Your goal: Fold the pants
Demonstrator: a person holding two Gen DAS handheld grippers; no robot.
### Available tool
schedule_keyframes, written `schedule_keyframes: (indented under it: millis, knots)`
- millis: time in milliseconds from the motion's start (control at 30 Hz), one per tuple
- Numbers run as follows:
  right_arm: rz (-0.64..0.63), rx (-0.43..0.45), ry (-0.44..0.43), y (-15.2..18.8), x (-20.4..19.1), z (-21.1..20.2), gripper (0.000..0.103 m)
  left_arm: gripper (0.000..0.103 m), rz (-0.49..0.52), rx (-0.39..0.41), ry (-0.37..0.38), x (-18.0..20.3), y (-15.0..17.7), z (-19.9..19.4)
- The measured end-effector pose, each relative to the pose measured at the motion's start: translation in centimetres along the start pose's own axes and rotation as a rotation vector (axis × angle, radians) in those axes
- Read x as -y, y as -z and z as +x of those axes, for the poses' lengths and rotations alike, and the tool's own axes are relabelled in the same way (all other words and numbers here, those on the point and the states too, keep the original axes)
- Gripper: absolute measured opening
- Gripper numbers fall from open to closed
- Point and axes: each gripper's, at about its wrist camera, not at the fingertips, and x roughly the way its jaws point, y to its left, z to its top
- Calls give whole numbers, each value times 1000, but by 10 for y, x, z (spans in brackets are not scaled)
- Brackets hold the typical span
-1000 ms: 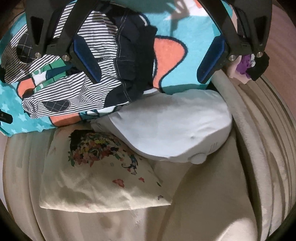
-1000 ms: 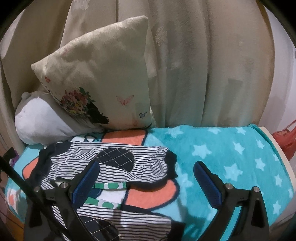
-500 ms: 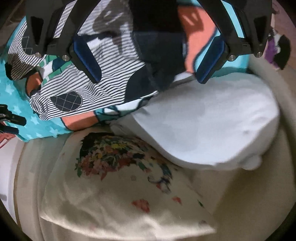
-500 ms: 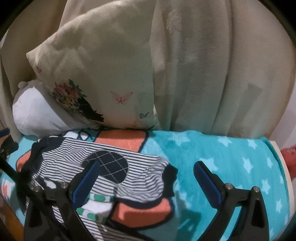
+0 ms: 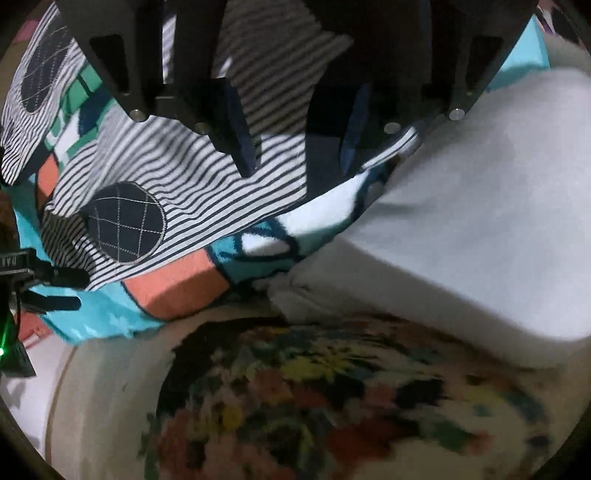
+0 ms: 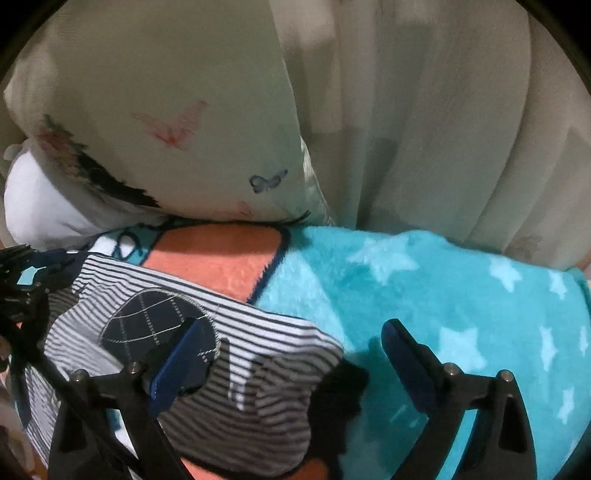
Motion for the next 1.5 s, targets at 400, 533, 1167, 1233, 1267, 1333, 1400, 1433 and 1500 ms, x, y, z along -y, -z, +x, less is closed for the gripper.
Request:
schedule_keyframes:
  millis: [400, 533, 1167, 1233, 1267, 1333, 1400, 1433, 1500]
  knots:
    - [-56, -71, -37, -2, -10, 32, 74, 38, 15, -62, 95, -14, -11, 30]
    - [-74, -63, -87, -1, -14, 24, 27, 7, 61, -50, 85, -9, -7, 23]
    - [-63, 111, -120, 24, -37, -80, 9, 7, -26, 215, -3, 10, 46, -113]
    - [-68, 122, -121, 35, -41, -89, 9, 7, -30, 246, -25, 18, 64, -131]
    - [-71, 127, -121, 42, -42, -95, 9, 7, -31, 256, -37, 24, 70, -135]
    - [-76, 138, -123, 58, -48, -107, 9, 7, -29, 283, -73, 37, 86, -147]
    - [-73, 146, -130, 74, -53, -116, 9, 7, -37, 306, -97, 48, 104, -157]
    - [-68, 150, -134, 84, -55, -120, 9, 7, -48, 315, -103, 53, 113, -160]
    - [-55, 156, -143, 102, -56, -128, 9, 7, -70, 329, -114, 61, 131, -164]
